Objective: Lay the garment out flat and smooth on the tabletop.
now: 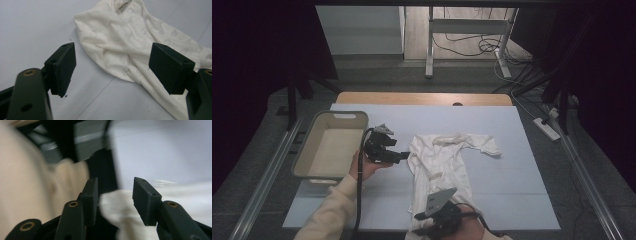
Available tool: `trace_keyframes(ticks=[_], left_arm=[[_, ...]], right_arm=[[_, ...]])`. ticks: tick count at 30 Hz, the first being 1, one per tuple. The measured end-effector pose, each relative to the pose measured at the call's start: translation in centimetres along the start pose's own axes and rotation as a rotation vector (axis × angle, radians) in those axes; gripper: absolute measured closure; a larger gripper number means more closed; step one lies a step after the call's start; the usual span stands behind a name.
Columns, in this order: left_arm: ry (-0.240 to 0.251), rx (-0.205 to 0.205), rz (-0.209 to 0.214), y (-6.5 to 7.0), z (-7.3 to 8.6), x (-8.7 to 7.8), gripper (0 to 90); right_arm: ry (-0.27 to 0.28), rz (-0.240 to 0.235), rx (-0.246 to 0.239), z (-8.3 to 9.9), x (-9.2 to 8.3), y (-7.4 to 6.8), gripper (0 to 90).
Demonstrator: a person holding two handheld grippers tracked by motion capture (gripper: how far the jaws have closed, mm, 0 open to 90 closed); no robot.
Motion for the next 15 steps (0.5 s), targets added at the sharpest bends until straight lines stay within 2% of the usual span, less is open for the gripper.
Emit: trace_keyframes(ticks=[2,5,9,12,15], left_arm=[[-0.001,0.002,0.0,0.0,0.0,0.0,22.4],[-0.004,0.002,0.001,0.1,0.0,0.1,22.4],[-0.004,0.0,0.003,0.1,0.0,0.2,22.4],[-0.007,0.003,0.002,0.1,0.0,0.2,22.4],[-0.008,0.008,0.002,0.2,0.0,0.2,22.4]], right_arm=[[0.05,0.093,0.02,-0.2,-1.4,1.7,54.3],[0.078,0.204,0.081,0.1,-3.4,4.8,53.6],[0.095,0.285,0.185,1.0,-5.2,8.2,52.8],[0.08,0.367,0.202,1.8,-5.9,10.3,52.8],[0.103,0.389,0.266,2.4,-7.0,12.1,52.8]])
Point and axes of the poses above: each handheld gripper's, and its own axes: x roughly forward along the jaws, z roughly out of its underside, y roughly to its right, the point moved 5 cm from there along x, roughly forward along the jaws, and after that the axes turned 15 degrees about x, right-handed, at the moved point
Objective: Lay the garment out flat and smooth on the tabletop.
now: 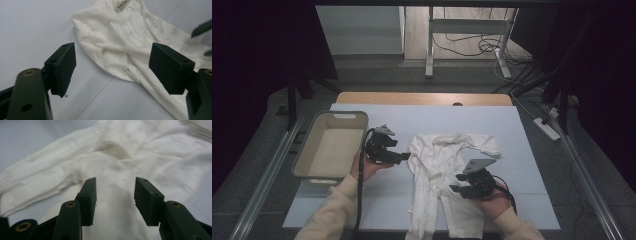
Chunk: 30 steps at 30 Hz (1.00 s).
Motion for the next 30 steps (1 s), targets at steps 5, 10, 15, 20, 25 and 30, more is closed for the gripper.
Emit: trace_keyframes(ticks=[5,10,15,20,25,30], left_arm=[[-0.002,-0.001,0.001,0.0,0.0,0.1,22.4],[-0.003,0.0,0.002,0.1,0.0,0.2,22.4],[-0.009,0.001,0.003,0.2,0.0,0.4,22.3],[-0.011,0.001,0.003,0.2,0.0,0.5,22.3],[-0.012,0.004,0.004,0.2,-0.1,0.5,22.3],[-0.011,0.002,0.004,0.2,0.0,0.4,22.3]], right_arm=[[-0.004,0.053,0.088,0.3,-0.1,2.9,52.7],[-0.015,0.102,0.108,0.4,0.5,4.6,52.7],[-0.006,0.095,0.162,0.1,1.4,5.9,56.3],[0.004,0.136,0.128,-0.3,1.8,6.0,72.9],[-0.024,0.095,0.11,-0.3,1.8,5.8,88.5],[-0.043,0.111,0.111,0.0,1.1,6.0,88.8]])
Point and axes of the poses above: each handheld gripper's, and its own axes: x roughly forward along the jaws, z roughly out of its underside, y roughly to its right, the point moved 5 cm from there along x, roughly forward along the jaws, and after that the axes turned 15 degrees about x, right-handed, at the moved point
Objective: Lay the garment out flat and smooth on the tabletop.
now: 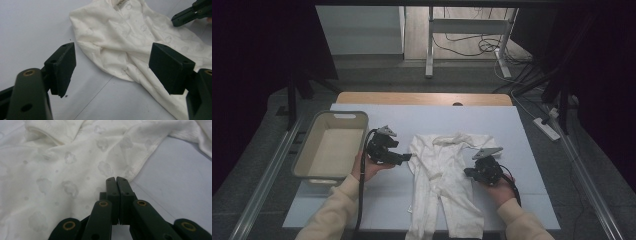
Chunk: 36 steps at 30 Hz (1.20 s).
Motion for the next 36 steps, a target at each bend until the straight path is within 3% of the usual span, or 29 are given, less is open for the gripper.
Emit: trace_keyframes(ticks=[20,24,28,36], left_arm=[[-0.001,-0.001,0.006,-0.1,0.0,0.1,22.3],[-0.003,0.001,0.007,0.0,-0.1,0.2,22.3],[-0.002,0.004,0.008,0.1,-0.2,0.3,22.3],[-0.003,0.001,0.013,0.2,-0.1,0.3,22.3]], right_arm=[[-0.003,-0.008,0.068,3.9,-4.2,0.9,89.0],[-0.014,-0.013,0.071,4.6,-4.4,0.7,88.9],[-0.019,0.005,0.042,4.7,-4.4,0.3,88.9],[-0.019,0.005,0.052,4.7,-4.5,0.5,88.9]])
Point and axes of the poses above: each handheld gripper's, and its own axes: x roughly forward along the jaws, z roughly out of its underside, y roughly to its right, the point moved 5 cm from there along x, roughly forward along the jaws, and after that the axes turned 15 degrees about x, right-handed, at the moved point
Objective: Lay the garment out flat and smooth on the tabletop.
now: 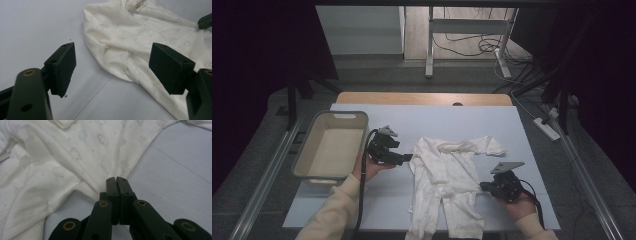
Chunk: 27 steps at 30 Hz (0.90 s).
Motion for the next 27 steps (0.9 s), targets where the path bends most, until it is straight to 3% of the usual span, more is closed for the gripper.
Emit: trace_keyframes(ticks=[4,8,11,16,23,27], left_arm=[[-0.007,0.009,0.008,0.4,-0.1,0.4,22.3],[-0.02,0.03,0.02,1.1,-0.5,1.1,22.3],[-0.024,0.048,0.039,1.9,-0.9,1.8,22.3],[-0.039,0.091,0.068,3.7,-1.6,3.1,22.5],[-0.077,0.171,0.089,6.2,-2.7,5.1,22.7],[-0.096,0.183,0.107,7.0,-2.9,6.5,23.7]], right_arm=[[0.004,-0.01,-0.015,0.0,0.3,-0.1,86.9],[0.056,-0.005,-0.014,-0.4,0.1,-0.1,66.5],[0.099,-0.006,0.004,-0.8,-0.2,0.0,59.3],[0.133,-0.033,-0.01,-0.9,-0.3,-0.2,53.8],[0.142,-0.031,-0.026,-1.1,-0.2,-0.3,50.3],[0.152,-0.037,-0.034,-1.2,-0.3,-0.3,49.4]])
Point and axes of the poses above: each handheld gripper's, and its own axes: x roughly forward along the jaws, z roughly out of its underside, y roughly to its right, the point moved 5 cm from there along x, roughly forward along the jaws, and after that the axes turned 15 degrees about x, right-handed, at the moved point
